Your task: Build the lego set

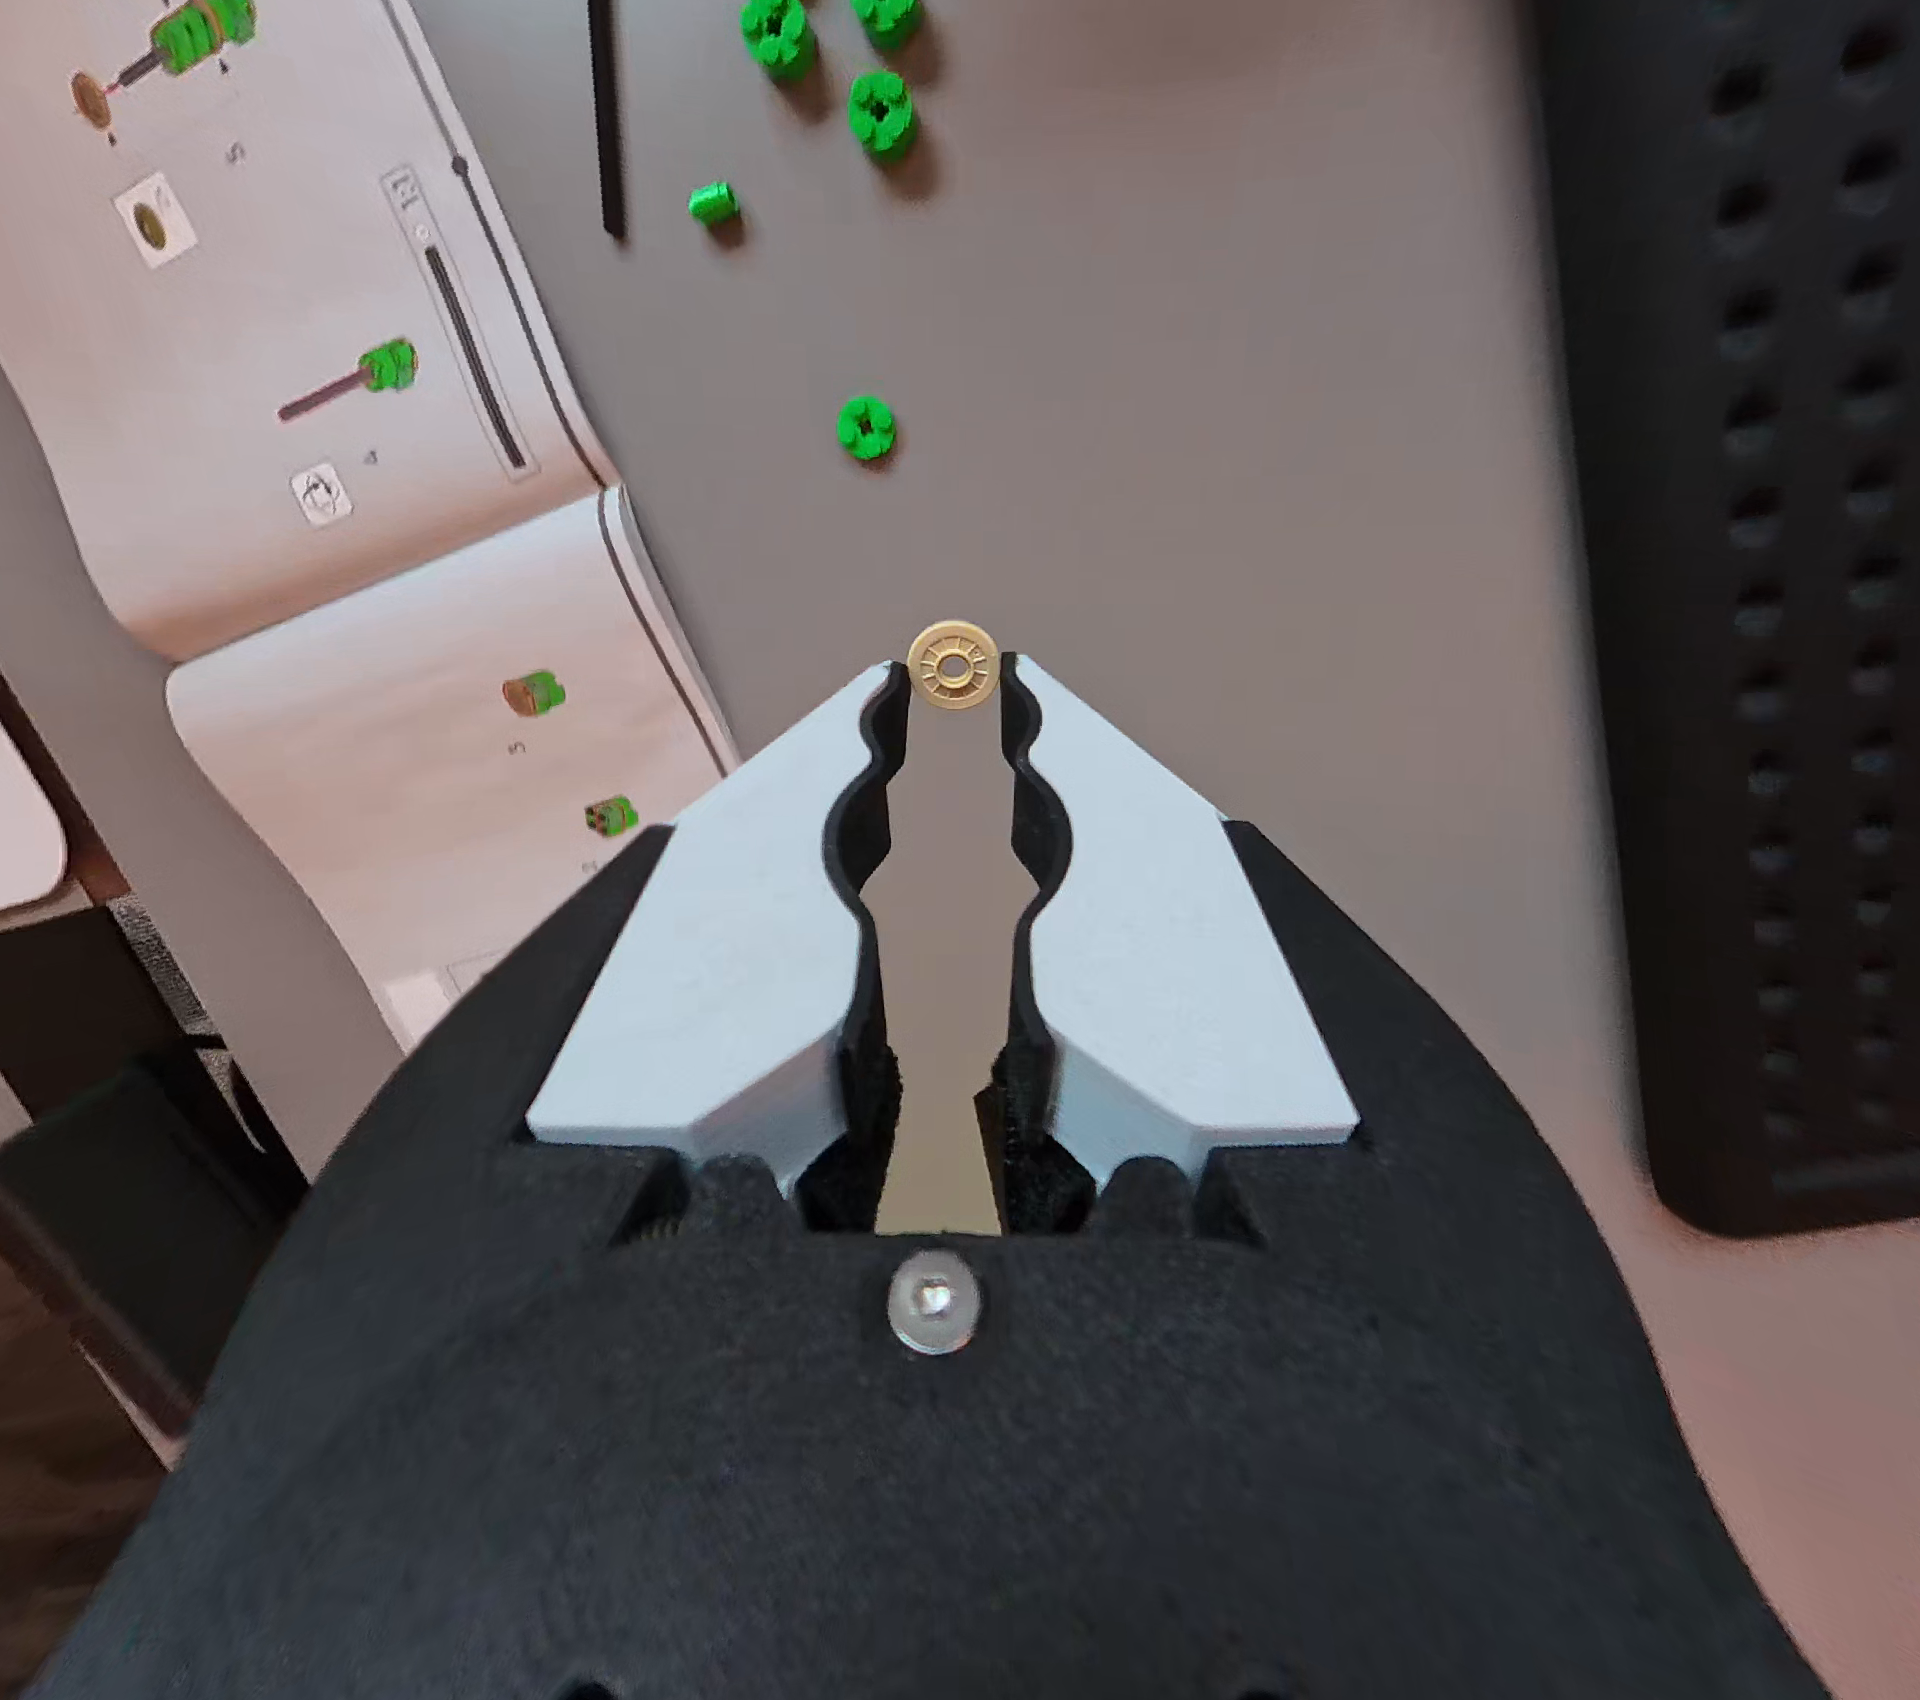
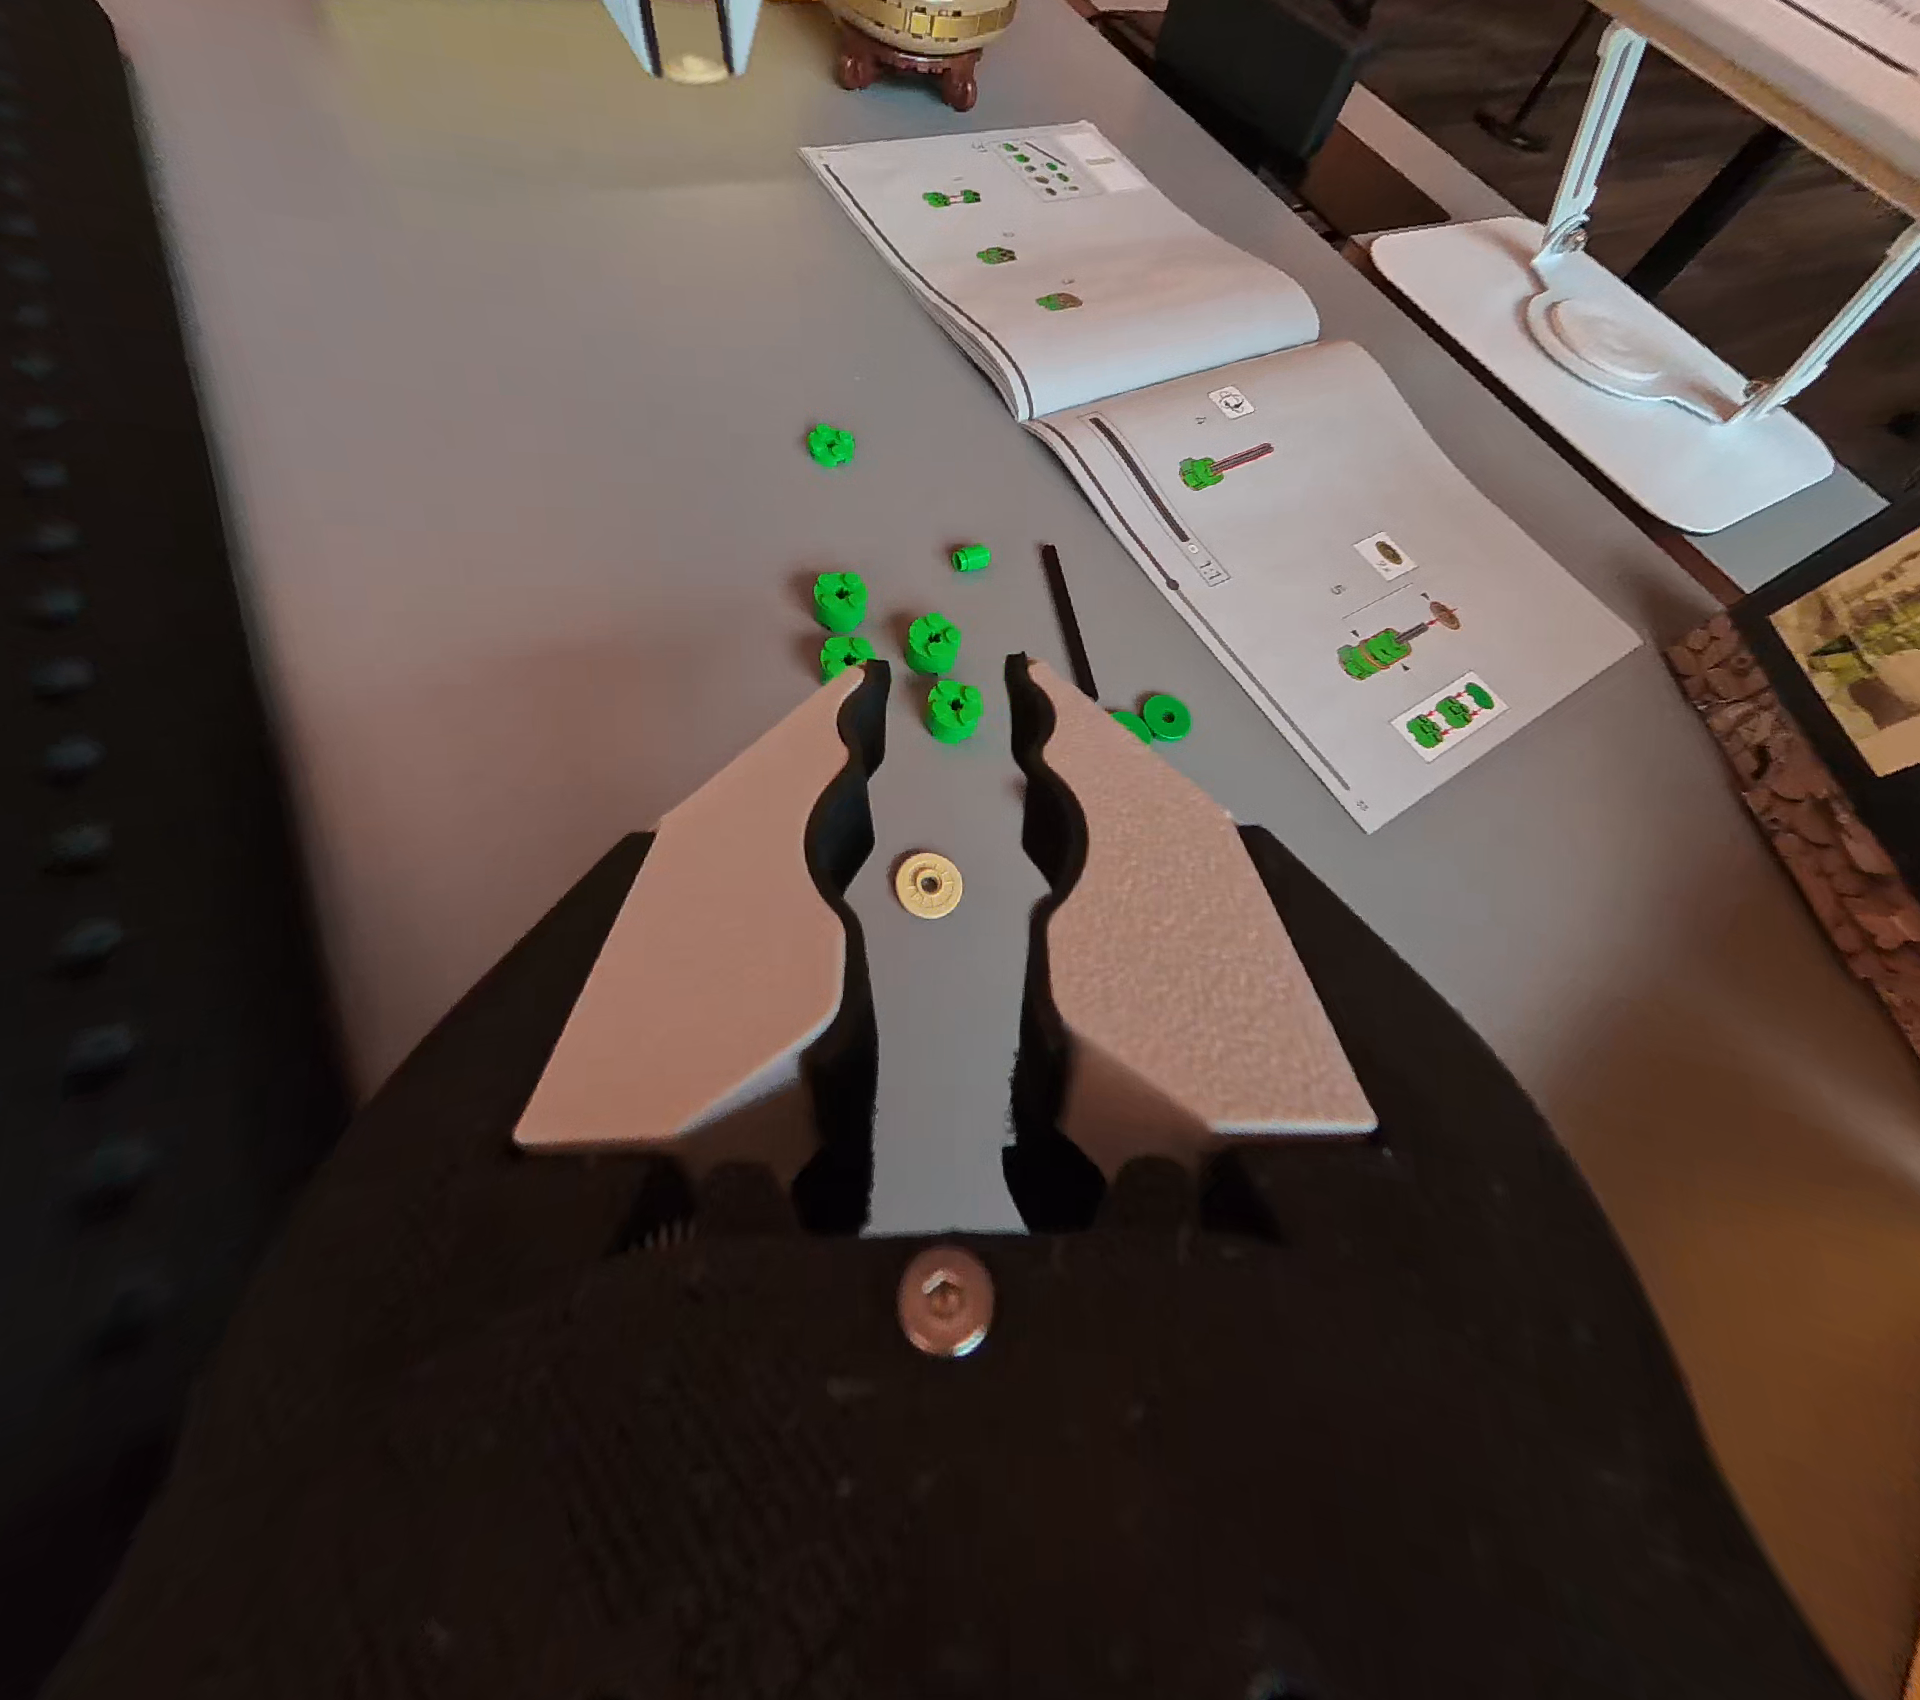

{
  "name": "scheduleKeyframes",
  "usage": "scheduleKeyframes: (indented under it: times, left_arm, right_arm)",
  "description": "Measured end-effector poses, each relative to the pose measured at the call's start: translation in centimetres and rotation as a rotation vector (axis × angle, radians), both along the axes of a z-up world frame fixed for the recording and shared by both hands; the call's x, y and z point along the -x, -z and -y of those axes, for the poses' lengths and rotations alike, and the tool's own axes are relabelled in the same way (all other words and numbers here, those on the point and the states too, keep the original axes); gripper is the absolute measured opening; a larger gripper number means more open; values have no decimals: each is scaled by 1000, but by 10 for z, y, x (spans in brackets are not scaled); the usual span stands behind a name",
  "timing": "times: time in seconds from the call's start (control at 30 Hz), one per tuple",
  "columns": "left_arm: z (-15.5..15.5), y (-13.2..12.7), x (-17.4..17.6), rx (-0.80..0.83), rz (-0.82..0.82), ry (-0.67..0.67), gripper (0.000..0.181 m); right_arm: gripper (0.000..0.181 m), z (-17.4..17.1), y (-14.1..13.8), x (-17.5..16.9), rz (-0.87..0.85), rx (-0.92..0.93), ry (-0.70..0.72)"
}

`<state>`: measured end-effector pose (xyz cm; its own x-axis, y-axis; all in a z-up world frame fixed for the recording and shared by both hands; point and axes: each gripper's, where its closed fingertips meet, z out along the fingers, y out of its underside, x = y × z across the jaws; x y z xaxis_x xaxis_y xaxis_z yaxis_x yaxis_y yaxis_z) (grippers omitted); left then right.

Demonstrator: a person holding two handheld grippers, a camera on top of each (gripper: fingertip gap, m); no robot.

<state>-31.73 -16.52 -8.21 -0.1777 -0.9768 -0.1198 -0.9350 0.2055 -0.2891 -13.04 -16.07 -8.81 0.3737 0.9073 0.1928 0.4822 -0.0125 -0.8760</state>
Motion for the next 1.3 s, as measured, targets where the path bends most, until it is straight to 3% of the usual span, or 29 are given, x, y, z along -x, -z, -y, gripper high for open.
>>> scheduleKeyframes:
  times: [0.03,0.13,0.23,0.43,0.67,1.3]
  left_arm:
    - [0,1,-6,-1,5,4,16]
    - [5,-1,-38,11,64,20,16]
    - [10,-3,-96,20,177,36,16]
    - [7,40,-167,64,189,33,16]
    - [0,75,-184,65,69,60,16]
    - [4,85,-189,110,10,71,21]
  right_arm:
    - [23,0,-2,0,-2,-9,-1]
    - [23,0,-16,-1,-37,-66,12]
    - [22,1,-46,-10,-142,-156,37]
    - [18,3,-91,-48,-377,-255,107]
    - [16,-4,-95,-65,-389,-281,180]
    - [16,0,-97,-72,-378,-301,191]
